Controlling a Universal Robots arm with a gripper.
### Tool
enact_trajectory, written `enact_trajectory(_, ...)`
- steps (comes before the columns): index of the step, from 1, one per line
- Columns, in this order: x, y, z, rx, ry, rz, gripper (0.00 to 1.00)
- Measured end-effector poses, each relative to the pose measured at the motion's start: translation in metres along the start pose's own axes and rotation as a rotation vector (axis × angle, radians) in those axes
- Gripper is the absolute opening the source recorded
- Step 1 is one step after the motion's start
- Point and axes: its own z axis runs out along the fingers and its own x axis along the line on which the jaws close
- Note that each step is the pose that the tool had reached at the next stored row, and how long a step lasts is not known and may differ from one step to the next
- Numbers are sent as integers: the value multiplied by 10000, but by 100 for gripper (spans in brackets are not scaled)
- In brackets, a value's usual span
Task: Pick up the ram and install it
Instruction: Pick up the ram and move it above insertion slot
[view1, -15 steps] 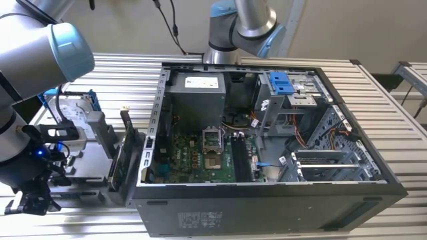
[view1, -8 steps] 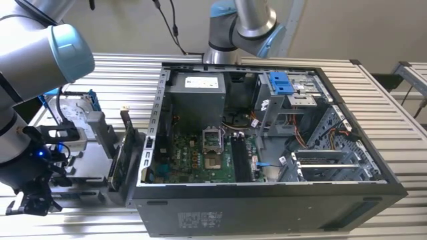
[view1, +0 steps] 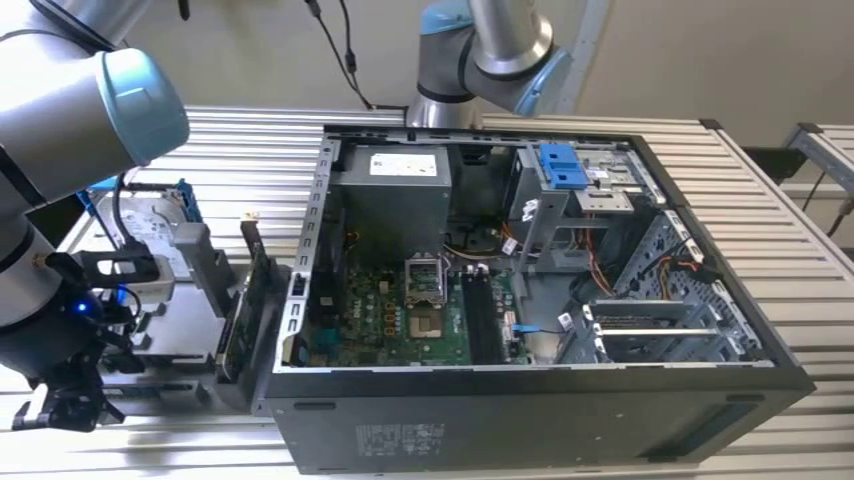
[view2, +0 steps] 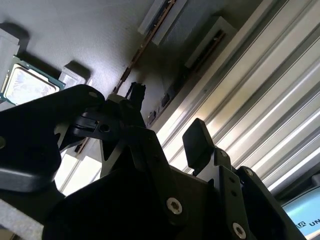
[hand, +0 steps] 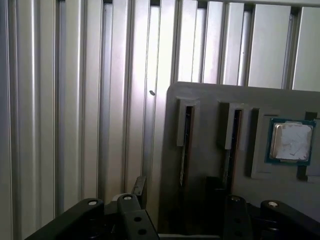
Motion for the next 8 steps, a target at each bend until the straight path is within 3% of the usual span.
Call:
enact_trajectory(2, 0, 0, 0, 3, 0, 0, 57)
enact_trajectory(4, 0, 0, 0, 6, 0, 0, 45)
enact_trajectory(6, 0, 0, 0, 9, 0, 0, 45)
enact_trajectory(7, 0, 0, 0, 11, 1, 0, 38)
enact_trajectory(8, 0, 0, 0, 12, 1, 0, 38)
